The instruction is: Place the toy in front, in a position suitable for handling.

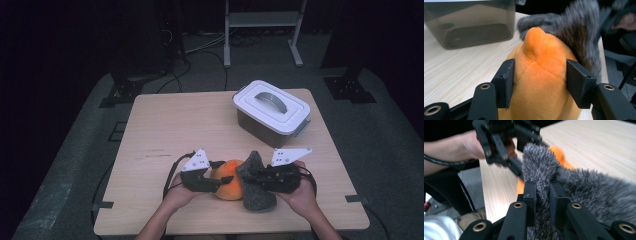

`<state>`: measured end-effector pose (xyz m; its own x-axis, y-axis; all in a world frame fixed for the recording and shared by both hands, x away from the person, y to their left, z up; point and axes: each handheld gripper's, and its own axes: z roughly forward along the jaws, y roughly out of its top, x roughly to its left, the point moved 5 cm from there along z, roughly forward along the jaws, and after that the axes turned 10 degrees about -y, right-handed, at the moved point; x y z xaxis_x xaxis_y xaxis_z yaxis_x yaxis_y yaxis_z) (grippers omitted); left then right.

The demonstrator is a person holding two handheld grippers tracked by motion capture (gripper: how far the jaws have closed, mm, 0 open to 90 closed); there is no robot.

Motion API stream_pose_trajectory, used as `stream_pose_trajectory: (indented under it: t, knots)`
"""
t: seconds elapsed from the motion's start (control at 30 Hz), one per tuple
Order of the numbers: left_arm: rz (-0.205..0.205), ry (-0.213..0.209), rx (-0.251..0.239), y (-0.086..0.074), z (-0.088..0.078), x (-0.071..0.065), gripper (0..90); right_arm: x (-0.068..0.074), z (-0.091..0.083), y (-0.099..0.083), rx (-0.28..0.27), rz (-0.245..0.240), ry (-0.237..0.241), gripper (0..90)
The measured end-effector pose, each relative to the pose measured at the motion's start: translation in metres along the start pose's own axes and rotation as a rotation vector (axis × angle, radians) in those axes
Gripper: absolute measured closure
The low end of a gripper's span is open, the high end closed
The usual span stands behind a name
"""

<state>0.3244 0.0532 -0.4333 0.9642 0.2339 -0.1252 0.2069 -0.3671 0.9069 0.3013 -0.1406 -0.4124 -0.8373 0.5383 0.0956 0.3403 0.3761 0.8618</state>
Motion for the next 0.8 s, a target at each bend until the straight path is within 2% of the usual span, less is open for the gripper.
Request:
stream_pose_trajectory:
  t: [0.17,0.23,0.3,0.4,0.47,0.53,0.6,0.7,0.8]
  knots:
    - [-0.061,0.018,-0.026,-0.002,-0.008,0.009,44.7,-0.013,0.005,-0.015,0.048,0.033,-0.029,77.2]
    - [-0.067,0.018,-0.034,-0.003,-0.008,0.01,44.5,-0.015,0.004,-0.017,0.059,0.036,-0.045,77.3]
    - [-0.066,0.013,-0.036,-0.003,-0.006,0.008,44.4,-0.012,0.003,-0.013,0.045,0.033,-0.04,77.4]
    - [-0.045,0.007,-0.029,-0.002,0.0,0.003,44.0,-0.002,0.003,-0.004,0.002,0.021,0.001,77.2]
    - [-0.034,0.018,-0.02,-0.001,-0.001,0.002,44.0,0.001,0.007,-0.004,0.017,-0.004,-0.012,77.1]
    - [-0.052,0.022,-0.029,-0.001,-0.004,0.006,43.7,-0.002,0.01,-0.008,0.025,0.013,-0.006,77.4]
    - [-0.078,0.026,-0.044,-0.003,-0.006,0.009,43.6,-0.008,0.009,-0.013,0.044,0.02,-0.022,77.7]
    - [-0.073,0.016,-0.041,-0.003,-0.006,0.008,43.4,-0.012,0.006,-0.016,0.041,0.044,-0.025,77.7]
    - [-0.041,-0.03,-0.025,-0.004,-0.002,0.003,43.3,-0.01,0.0,-0.006,-0.008,0.038,-0.027,77.5]
